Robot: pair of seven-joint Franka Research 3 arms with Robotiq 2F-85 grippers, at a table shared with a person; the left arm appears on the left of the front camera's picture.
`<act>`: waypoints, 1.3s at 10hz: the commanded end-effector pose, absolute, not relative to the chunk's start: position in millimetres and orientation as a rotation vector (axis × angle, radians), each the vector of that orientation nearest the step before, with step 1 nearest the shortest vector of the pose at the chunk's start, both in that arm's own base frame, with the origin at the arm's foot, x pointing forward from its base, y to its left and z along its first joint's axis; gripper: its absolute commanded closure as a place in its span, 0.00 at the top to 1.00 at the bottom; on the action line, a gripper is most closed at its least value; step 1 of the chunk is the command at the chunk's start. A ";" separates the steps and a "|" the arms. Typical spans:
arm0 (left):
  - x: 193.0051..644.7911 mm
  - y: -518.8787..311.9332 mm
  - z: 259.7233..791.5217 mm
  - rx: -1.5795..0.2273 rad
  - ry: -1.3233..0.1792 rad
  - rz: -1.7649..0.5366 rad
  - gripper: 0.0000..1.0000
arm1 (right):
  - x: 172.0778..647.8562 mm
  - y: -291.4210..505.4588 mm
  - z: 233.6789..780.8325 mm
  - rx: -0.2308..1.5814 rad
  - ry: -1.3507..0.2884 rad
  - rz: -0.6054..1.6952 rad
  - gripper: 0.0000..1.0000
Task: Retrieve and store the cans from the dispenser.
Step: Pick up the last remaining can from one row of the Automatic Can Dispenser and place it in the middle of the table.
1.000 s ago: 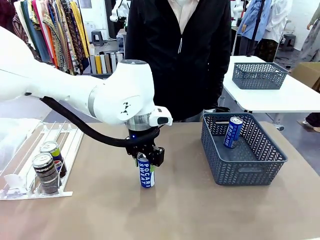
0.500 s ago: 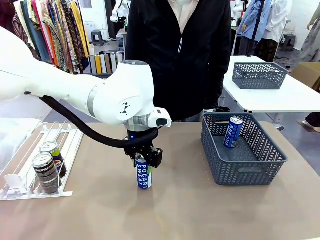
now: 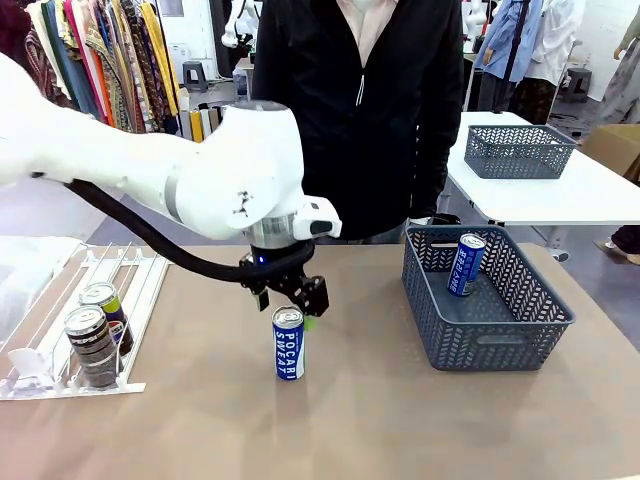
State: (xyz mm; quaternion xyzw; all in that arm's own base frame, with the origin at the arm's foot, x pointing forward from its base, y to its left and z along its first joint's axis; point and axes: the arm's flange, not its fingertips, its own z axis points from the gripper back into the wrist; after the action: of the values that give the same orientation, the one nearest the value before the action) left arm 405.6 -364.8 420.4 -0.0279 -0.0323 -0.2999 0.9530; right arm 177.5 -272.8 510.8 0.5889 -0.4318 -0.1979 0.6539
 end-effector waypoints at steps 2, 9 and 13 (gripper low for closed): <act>369.7 -304.0 505.3 -0.216 -0.168 -0.570 1.00 | 181.2 -273.1 513.0 1.344 -1.018 -0.429 1.00; 313.2 30.0 579.0 -0.966 -0.501 -0.089 1.00 | 181.2 -273.1 513.0 1.344 -1.018 -0.429 1.00; 291.7 89.4 543.0 -1.025 -0.468 0.026 1.00 | 181.2 -273.1 513.0 1.344 -1.018 -0.429 1.00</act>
State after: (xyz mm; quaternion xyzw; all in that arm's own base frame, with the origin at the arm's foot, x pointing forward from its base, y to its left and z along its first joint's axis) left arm 281.7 108.9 539.8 -0.4997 -0.2358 0.0414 0.8324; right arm 177.3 -273.0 510.7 0.5888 -0.4320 -0.1983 0.6538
